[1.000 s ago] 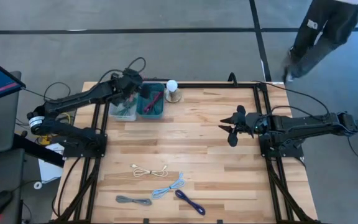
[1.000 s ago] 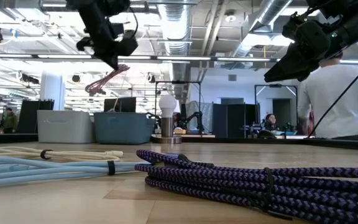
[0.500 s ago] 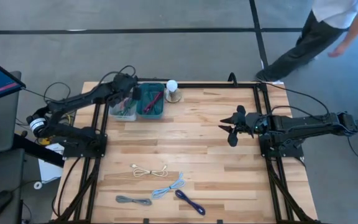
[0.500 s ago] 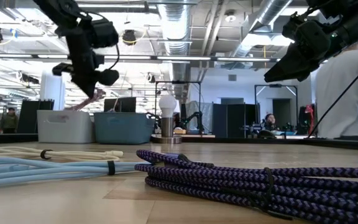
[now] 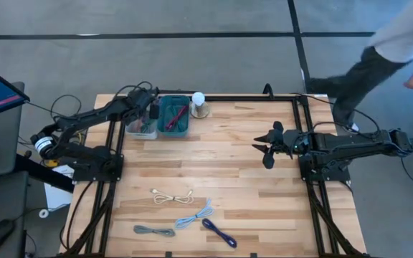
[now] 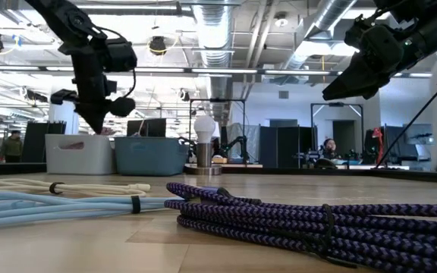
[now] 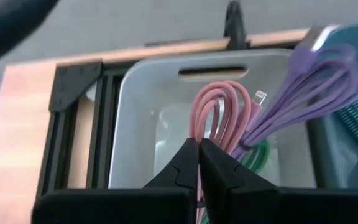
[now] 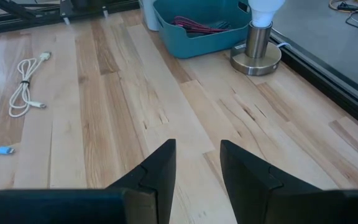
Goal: Pick & Place USB Port
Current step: Put the pink charger cable into the gray bin, then put the white charger cable into the gray bin
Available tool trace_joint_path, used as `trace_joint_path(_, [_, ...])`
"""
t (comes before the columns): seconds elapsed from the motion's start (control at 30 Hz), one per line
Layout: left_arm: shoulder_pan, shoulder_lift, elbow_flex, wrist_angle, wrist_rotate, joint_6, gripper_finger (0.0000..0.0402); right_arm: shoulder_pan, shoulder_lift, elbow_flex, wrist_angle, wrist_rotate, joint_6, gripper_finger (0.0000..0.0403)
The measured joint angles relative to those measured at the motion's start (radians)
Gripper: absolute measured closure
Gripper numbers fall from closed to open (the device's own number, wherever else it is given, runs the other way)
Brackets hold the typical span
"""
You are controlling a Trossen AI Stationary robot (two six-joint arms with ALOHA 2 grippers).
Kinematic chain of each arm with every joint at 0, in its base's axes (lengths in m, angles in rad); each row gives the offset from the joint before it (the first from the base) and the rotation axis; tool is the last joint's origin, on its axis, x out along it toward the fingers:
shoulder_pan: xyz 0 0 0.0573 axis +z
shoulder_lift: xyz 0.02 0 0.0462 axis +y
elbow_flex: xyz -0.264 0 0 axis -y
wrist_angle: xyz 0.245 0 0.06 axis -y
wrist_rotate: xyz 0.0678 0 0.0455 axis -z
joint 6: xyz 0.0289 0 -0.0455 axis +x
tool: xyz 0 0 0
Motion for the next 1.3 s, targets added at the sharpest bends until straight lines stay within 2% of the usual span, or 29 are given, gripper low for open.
trace_joint_path(0.1, [0.022, 0.0, -0.019, 0.0, 0.041, -0.004, 0.0395, 0.0, 0.0, 0.0, 0.0, 0.0, 0.0, 0.0285])
trace_joint_path(0.3, [0.023, 0.0, -0.035, 0.034, 0.037, -0.008, 0.038, 0.0, 0.0, 0.0, 0.0, 0.0, 0.0, 0.0285])
trace_joint_path(0.67, [0.022, 0.0, -0.035, 0.064, 0.031, 0.0, 0.0296, 0.0, 0.0, 0.0, 0.0, 0.0, 0.0, 0.0285])
trace_joint_path(0.73, [0.02, 0.0, -0.035, 0.074, 0.054, 0.019, 0.0291, 0.0, 0.0, 0.0, 0.0, 0.0, 0.0, 0.0285])
trace_joint_path(0.83, [0.002, -0.003, -0.035, 0.091, 0.145, 0.153, 0.0293, 0.0, 0.0, 0.0, 0.0, 0.0, -0.003, 0.0285])
trace_joint_path(0.97, [-0.06, -0.015, -0.031, 0.094, 0.323, 0.331, 0.0306, 0.0, 0.0, 0.0, 0.0, 0.0, -0.003, 0.0285])
trace_joint_path(1.1, [-0.165, -0.035, -0.031, 0.098, 0.483, 0.387, 0.0318, 0.0, 0.0, 0.0, 0.005, 0.0, -0.003, 0.0285])
trace_joint_path(1.3, [-0.388, -0.095, -0.031, 0.107, 0.497, 0.369, 0.0332, 0.0, 0.0, 0.0, 0.038, 0.0, -0.003, 0.0285])
